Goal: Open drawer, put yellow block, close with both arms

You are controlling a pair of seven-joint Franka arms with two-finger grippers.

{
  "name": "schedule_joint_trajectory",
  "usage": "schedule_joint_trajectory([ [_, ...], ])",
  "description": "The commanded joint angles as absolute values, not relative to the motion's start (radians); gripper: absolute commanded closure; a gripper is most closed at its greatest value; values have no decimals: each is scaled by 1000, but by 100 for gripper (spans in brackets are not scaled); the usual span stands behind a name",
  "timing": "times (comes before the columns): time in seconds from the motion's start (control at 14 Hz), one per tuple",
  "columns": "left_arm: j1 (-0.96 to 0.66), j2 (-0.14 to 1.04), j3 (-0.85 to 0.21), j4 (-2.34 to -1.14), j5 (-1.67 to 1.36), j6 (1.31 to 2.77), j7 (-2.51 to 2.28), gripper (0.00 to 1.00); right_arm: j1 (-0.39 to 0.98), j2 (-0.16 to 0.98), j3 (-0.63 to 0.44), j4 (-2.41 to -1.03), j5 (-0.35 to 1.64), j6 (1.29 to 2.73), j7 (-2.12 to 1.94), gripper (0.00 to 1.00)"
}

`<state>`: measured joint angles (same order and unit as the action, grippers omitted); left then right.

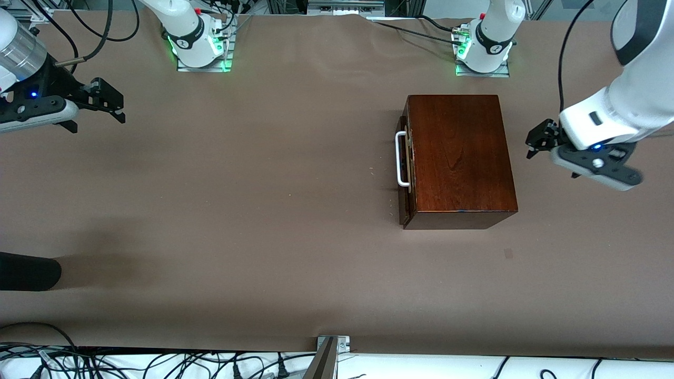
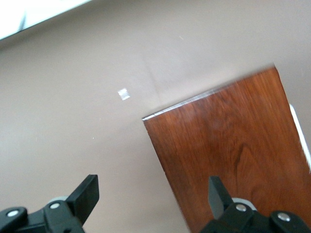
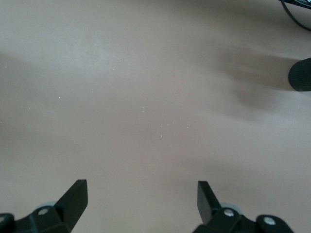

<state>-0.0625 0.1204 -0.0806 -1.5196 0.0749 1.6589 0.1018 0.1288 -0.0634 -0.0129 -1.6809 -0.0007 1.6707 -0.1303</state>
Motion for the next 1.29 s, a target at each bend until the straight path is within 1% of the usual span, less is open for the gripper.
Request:
schedule_joint_trajectory([
  [0.0, -41, 58, -61, -1600, 58, 1732, -99, 0, 129, -57, -12, -1661, 18, 1666, -124, 0],
  [0.14, -40, 48, -48, -1641, 58, 1735, -101, 0, 129, -57, -12, -1661, 18, 1666, -124, 0],
  [0.29, -5, -13, -43, -1692, 58, 1735, -94, 0, 129, -57, -12, -1661, 17, 1666, -123, 0],
  [0.43, -3, -38, -44, -1732, 58, 1733, -92, 0, 129, -57, -12, -1661, 17, 1672, -123, 0],
  [0.57, -2, -37, -52, -1738, 58, 1727, -91, 0, 129, -57, -12, -1661, 18, 1672, -124, 0],
  [0.72, -3, -17, -55, -1715, 54, 1678, -103, 0, 129, -57, -12, -1661, 17, 1671, -124, 0],
  [1.22, -18, -8, -58, -1690, 34, 1667, -109, 0, 129, -57, -12, -1661, 17, 1674, -124, 0],
])
